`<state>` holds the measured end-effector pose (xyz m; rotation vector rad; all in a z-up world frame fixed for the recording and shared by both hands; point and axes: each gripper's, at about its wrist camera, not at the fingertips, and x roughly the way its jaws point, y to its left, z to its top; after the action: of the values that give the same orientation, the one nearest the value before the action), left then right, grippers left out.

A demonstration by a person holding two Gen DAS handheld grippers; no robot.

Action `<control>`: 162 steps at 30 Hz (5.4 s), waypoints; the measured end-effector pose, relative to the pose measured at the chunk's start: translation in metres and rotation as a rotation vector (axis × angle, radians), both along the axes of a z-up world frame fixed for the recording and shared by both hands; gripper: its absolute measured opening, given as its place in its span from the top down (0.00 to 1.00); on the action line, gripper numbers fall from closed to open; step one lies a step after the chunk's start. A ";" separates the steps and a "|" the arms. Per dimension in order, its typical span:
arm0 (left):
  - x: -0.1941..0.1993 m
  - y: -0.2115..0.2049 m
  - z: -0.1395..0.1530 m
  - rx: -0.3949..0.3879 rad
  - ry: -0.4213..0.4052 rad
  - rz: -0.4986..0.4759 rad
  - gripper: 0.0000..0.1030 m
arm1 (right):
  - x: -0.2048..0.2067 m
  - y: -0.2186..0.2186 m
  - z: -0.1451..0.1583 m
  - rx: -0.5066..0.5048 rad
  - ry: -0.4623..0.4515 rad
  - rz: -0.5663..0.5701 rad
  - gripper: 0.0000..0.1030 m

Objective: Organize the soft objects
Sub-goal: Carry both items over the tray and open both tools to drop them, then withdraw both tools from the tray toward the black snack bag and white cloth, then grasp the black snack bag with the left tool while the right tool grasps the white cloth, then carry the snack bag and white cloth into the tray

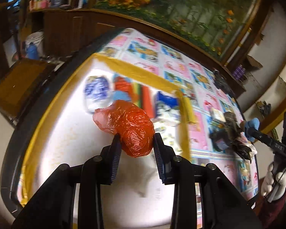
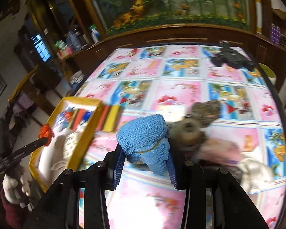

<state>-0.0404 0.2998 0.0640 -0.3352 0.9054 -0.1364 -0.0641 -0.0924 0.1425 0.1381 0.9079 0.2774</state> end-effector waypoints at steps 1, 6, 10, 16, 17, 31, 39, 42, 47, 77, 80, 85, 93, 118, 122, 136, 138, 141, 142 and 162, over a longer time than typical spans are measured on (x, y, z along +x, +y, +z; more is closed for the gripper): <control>0.000 0.007 -0.004 -0.004 0.009 0.012 0.70 | 0.001 0.014 -0.001 -0.001 0.006 0.025 0.62; 0.009 0.028 -0.021 -0.009 0.048 0.050 0.70 | 0.010 0.072 -0.007 -0.016 0.031 0.134 0.62; 0.019 0.041 -0.033 -0.025 0.082 0.084 0.70 | 0.019 0.115 -0.013 -0.031 0.056 0.204 0.62; 0.020 0.058 -0.047 -0.133 0.112 0.101 0.62 | 0.047 0.175 -0.032 -0.068 0.094 0.276 0.62; 0.018 0.060 -0.048 -0.156 0.112 0.097 0.62 | 0.051 0.183 -0.035 -0.069 0.102 0.284 0.62; -0.025 0.078 -0.023 -0.261 -0.013 0.090 0.51 | 0.073 0.244 -0.079 -0.020 0.226 0.378 0.61; -0.034 0.083 -0.015 -0.273 -0.045 0.129 0.48 | 0.050 0.272 -0.094 -0.055 0.241 0.465 0.61; -0.039 0.084 -0.015 -0.278 -0.044 0.129 0.48 | 0.043 0.269 -0.098 -0.110 0.249 0.450 0.61; -0.043 0.081 -0.016 -0.283 -0.034 0.142 0.43 | 0.030 0.257 -0.089 -0.205 0.195 0.370 0.51; -0.053 -0.141 -0.006 -0.068 0.075 -0.275 0.43 | -0.101 -0.143 -0.033 0.109 -0.050 -0.384 0.22; -0.054 -0.156 -0.009 -0.058 0.091 -0.298 0.43 | -0.111 -0.176 -0.036 0.126 -0.051 -0.464 0.22; -0.053 -0.170 -0.015 -0.048 0.122 -0.313 0.43 | -0.106 -0.192 -0.040 0.157 -0.050 -0.482 0.20; -0.055 -0.174 -0.018 -0.045 0.134 -0.308 0.43 | -0.024 -0.189 -0.071 0.185 0.020 -0.323 0.16; -0.046 -0.201 -0.030 -0.149 0.162 -0.370 0.43 | -0.031 -0.097 -0.102 0.145 0.116 -0.105 0.64; -0.040 -0.231 -0.034 -0.160 0.180 -0.402 0.43 | -0.031 -0.103 -0.103 0.068 0.120 -0.179 0.68; -0.012 -0.308 -0.041 0.032 0.088 -0.449 0.29 | -0.033 -0.110 -0.103 0.028 0.086 -0.216 0.63; -0.008 -0.306 -0.041 0.012 0.085 -0.451 0.31 | -0.033 -0.110 -0.103 0.020 0.083 -0.214 0.63; -0.006 -0.298 -0.043 -0.020 0.094 -0.474 0.59 | -0.035 -0.103 -0.102 -0.020 0.069 -0.203 0.67; -0.007 -0.296 -0.044 -0.040 0.106 -0.483 0.61 | -0.036 -0.100 -0.103 -0.025 0.066 -0.194 0.72; -0.061 -0.126 0.003 -0.222 -0.035 -0.209 0.70 | -0.062 -0.028 -0.043 -0.013 -0.031 -0.022 0.77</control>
<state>-0.1013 0.1740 0.0671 -0.4420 0.8912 -0.4361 -0.1263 -0.1201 0.0995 0.1316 0.8768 0.2528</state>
